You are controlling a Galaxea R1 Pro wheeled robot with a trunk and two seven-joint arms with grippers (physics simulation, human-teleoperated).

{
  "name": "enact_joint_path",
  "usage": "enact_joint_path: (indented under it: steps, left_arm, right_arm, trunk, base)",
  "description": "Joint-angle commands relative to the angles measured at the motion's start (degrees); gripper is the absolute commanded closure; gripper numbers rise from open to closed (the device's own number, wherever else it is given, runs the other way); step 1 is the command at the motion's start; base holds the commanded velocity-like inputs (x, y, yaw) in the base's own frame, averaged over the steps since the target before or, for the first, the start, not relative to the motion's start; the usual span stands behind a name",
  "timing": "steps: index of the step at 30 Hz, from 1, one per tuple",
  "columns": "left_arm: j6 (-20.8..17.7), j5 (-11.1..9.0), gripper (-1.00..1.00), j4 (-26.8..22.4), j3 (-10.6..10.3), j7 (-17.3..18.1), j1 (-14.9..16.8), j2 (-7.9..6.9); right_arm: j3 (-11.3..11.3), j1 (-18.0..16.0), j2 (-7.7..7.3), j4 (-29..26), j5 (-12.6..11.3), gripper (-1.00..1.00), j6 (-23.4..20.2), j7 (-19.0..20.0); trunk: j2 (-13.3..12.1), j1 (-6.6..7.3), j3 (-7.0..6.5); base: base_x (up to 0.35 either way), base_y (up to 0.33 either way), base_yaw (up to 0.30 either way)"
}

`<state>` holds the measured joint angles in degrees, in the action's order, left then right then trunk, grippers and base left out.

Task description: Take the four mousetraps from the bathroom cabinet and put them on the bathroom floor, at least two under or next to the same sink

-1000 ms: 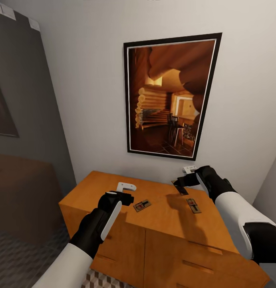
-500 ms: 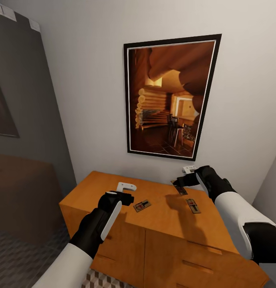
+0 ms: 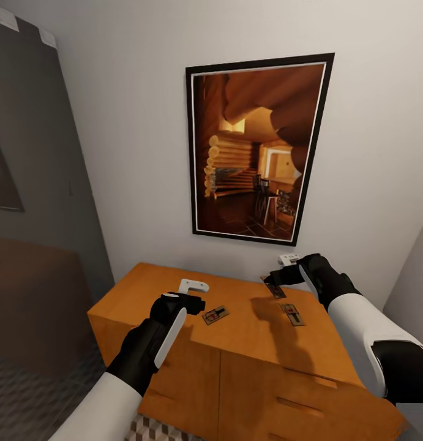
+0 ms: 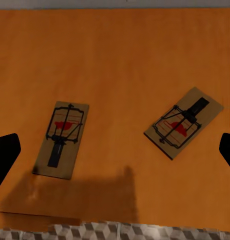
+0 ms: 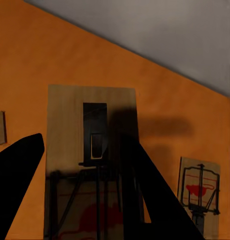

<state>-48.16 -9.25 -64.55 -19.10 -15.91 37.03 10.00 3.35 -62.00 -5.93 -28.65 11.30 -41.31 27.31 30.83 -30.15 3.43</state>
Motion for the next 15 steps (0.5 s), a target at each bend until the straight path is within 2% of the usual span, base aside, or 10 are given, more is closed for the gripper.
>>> enact_joint_path:
  steps: [1,15]
  left_arm:
    - [-0.2,-0.6,-1.00,0.0,-0.1,-0.5,0.1,0.00]
    - [-0.2,-0.5,-1.00,0.0,0.1,-0.5,0.1,0.00]
  right_arm:
    - [0.2,0.0,-0.05,-0.1,0.6,1.00,-0.1,0.5]
    - [0.2,0.0,-0.04,0.0,0.6,1.00,-0.1,0.4]
  trunk:
    - [0.1,-0.03,0.10]
    - [0.1,-0.03,-0.29]
  base:
    - [0.000,0.000,-0.204]
    - [0.000,0.000,-0.255]
